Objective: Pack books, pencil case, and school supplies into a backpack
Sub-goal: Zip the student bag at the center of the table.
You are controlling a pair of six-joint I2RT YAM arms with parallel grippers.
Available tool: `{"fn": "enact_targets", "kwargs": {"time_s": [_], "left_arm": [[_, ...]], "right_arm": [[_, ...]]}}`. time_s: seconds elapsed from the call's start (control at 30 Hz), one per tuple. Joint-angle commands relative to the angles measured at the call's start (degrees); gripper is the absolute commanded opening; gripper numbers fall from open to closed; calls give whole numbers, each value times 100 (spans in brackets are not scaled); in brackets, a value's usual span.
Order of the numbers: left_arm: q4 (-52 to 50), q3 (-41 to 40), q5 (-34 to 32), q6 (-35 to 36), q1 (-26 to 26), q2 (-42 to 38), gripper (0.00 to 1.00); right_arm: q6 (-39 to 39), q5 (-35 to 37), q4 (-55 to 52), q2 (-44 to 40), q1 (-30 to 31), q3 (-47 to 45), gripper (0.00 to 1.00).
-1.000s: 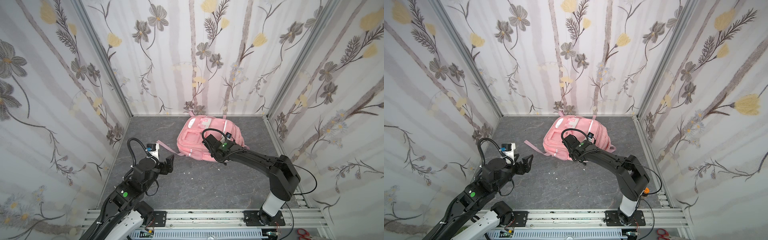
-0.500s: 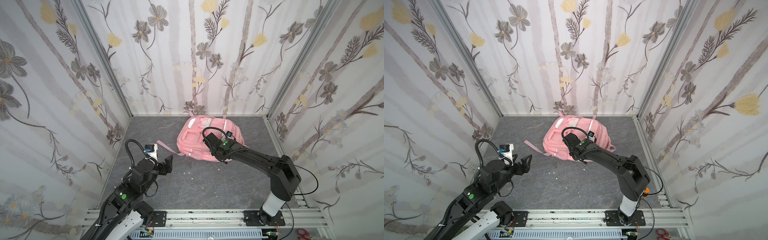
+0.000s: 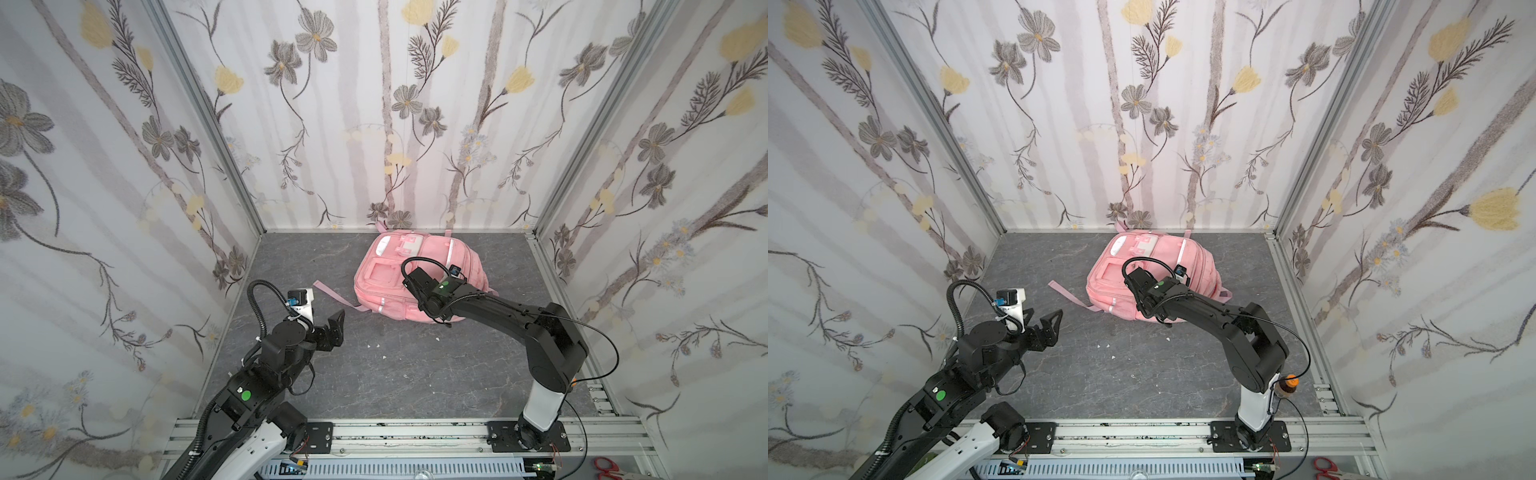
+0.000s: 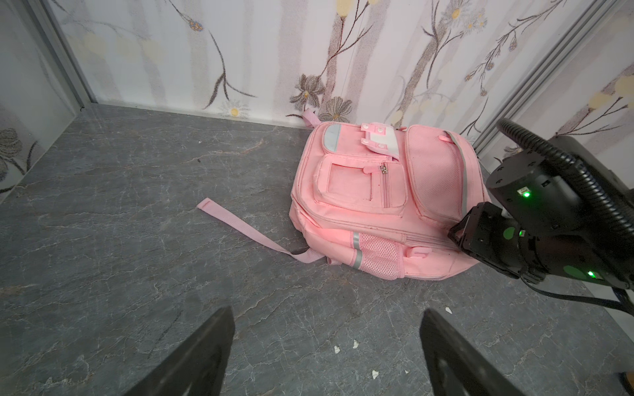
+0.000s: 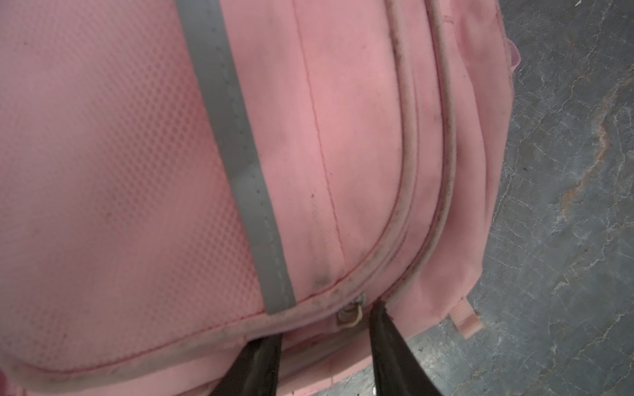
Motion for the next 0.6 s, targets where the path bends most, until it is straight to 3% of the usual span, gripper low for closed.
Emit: {"fn": "enact_targets", "kwargs": {"time_s": [0.0,0.13,0.27,0.4,0.57], "left_arm": [[33,-30,-103,-15,-2,-32,87],[58,-50,-101,-15,6,-28,87],[87,-38,-104,6,3,-10,87],[134,-40,-113,128,7,7,87],[160,-50,-215,268,5,21,89]], "right_arm": [[-120,222,423,37,-23,92,47],[-135,341,501,-26,-66,155,44],[-66,434,585,-272,-182,-51,26],[-874,208,1155,-430,-286,-237,10],[-1700,-512,2088,-709,-481,-764,10]]}}
